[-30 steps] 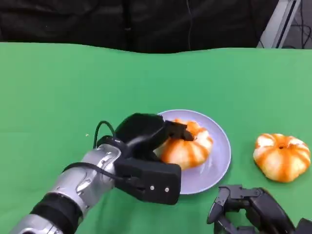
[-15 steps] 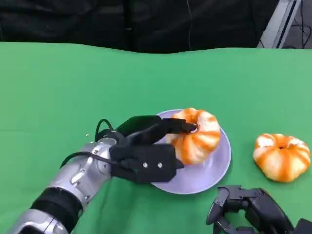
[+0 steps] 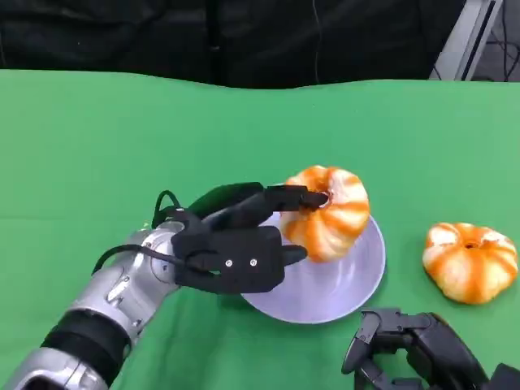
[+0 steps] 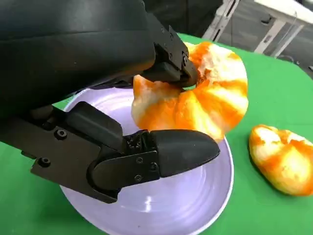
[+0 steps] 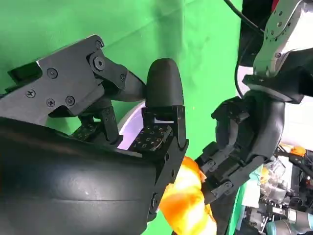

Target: Grasp the bread from the table and place it into the plate.

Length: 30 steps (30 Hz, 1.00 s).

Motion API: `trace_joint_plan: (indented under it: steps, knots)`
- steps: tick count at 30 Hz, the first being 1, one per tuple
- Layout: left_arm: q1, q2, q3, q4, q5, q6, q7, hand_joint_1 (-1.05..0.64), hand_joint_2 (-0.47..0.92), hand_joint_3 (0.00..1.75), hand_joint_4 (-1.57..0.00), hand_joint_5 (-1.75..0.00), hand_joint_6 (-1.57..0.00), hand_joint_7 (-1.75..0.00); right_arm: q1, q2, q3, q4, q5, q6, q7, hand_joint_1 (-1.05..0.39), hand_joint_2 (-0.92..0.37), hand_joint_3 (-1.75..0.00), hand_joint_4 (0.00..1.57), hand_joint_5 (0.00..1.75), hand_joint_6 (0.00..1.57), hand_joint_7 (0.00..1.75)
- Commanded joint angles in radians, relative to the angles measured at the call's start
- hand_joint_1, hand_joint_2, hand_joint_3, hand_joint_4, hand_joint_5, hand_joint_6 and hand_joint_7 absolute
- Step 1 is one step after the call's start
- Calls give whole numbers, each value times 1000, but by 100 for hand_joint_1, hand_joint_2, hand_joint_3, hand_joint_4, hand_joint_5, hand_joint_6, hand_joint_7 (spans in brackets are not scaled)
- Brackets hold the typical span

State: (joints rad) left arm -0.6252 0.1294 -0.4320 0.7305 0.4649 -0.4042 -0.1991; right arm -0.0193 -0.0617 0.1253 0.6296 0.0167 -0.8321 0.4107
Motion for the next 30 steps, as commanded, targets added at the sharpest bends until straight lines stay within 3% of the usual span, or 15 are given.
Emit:
trace_joint_plan:
  steps: [1, 3, 6, 27, 30]
  knots:
    - [16, 16, 5, -22, 5, -2, 16, -97, 92, 87, -49, -3, -51, -4, 11, -17, -5, -12, 3, 1, -3, -14, -58, -102, 83, 144, 89, 112]
    - [20, 13, 9, -35, 2, 4, 21, -97, 92, 87, -49, -2, -52, -4, 12, -18, -5, -13, -1, 0, -7, -14, -58, -102, 83, 144, 89, 112]
    - [26, 7, 16, -80, 1, 42, 18, -94, 92, 85, -62, -6, -60, -5, 12, -19, -5, -13, -8, -3, -14, -13, -58, -101, 83, 143, 88, 112]
    - [-42, 79, 11, -264, -2, 206, -190, -95, 92, 81, -77, -6, -69, -3, 11, -11, 1, -14, 0, 4, -16, -10, -62, -97, 85, 139, 89, 111]
    - [-46, 91, 9, -282, 5, 222, -208, -94, 92, 79, -89, -7, -80, -6, 9, -10, 1, -6, 5, -5, -12, -9, -62, -97, 85, 138, 89, 112]
